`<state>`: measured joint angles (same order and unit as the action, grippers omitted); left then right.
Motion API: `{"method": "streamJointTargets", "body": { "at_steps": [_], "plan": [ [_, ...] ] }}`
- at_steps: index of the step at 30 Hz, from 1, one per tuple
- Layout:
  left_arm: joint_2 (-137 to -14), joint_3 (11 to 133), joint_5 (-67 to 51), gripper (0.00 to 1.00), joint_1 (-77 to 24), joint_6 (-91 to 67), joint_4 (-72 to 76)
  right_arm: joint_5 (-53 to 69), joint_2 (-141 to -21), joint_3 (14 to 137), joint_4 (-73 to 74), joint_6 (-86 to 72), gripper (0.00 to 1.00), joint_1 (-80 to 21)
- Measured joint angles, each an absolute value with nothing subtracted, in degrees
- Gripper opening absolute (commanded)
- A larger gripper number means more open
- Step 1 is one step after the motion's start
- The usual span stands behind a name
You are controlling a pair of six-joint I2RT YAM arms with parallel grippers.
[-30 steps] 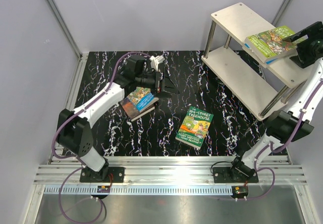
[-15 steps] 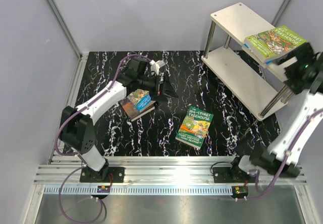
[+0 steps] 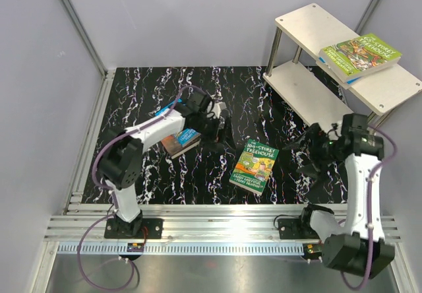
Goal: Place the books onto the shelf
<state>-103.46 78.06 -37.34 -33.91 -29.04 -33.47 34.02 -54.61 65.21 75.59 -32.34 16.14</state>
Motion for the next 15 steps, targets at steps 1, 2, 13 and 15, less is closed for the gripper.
{"method": "streamJointTargets", "body": {
  "at_steps": [1, 2, 13, 15],
  "plan": [
    [-104.9, 78.06, -36.75, 0.99, -34.76, -28.93, -33.54, 33.67, -56.36, 62.19, 74.72, -32.53, 1.0, 14.44],
    [-106.08, 78.06, -36.34, 0.99, -35.44, -28.88, -33.61, 33.01, -57.91, 59.68, 73.91, -32.86, 1.0, 12.62],
    [-116.03, 78.3, -34.89, 0.99, -37.52, -32.4, -31.09, 27.44, -65.32, 43.68, 57.43, -36.71, 1.0, 4.8],
    [-116.53, 78.91, -35.4, 0.99, -37.67, -33.56, -30.74, 26.61, -67.88, 41.12, 53.91, -37.17, 1.0, 4.58]
  ]
}}
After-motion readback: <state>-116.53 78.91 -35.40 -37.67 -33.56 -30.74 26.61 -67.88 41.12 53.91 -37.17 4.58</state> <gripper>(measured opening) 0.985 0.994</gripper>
